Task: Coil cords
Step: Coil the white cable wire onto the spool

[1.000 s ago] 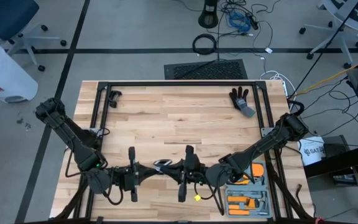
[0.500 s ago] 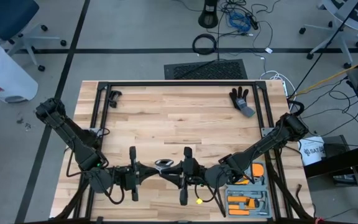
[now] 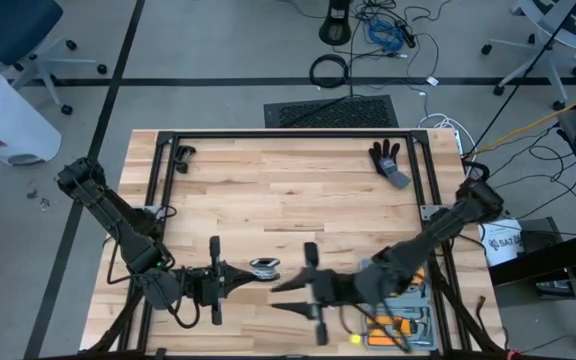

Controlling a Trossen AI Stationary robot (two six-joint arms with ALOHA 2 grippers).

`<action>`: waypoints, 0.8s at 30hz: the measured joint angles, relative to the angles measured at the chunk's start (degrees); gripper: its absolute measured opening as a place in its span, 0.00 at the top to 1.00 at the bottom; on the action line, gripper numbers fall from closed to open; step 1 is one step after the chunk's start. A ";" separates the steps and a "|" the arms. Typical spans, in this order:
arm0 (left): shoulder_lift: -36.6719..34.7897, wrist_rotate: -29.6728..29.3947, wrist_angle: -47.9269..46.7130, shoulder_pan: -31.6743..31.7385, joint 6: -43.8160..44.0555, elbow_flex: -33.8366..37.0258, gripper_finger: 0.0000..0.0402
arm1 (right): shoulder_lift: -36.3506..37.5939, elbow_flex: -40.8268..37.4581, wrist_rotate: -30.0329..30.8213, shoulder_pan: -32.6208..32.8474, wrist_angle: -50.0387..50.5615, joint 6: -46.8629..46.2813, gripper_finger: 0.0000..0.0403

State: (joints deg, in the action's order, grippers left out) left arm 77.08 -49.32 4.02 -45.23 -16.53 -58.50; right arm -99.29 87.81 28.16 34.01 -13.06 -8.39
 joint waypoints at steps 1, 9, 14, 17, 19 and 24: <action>0.00 0.03 0.07 0.00 0.16 0.00 1.00 | 1.16 0.00 -0.02 0.68 1.78 0.94 0.72; 0.00 2.03 0.70 -0.15 1.21 0.00 1.00 | 10.02 0.11 6.38 8.58 26.42 4.23 0.68; -0.02 2.69 1.25 -0.15 1.19 0.00 1.00 | 9.15 0.07 14.10 11.92 33.71 0.06 0.69; -0.02 3.16 1.17 -0.15 1.19 0.00 1.00 | 7.10 0.02 18.21 12.66 35.79 -1.28 0.69; -0.02 4.07 0.74 -0.15 1.19 0.00 1.00 | 5.89 0.00 19.72 12.64 35.79 -1.04 0.69; -0.02 4.35 -3.17 -0.12 0.87 -0.02 1.00 | 3.56 0.00 19.92 11.66 35.77 0.82 0.70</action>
State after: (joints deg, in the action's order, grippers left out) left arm 77.06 -44.97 0.85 -45.35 -15.66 -58.52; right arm -95.73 87.81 48.08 45.67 22.70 -7.57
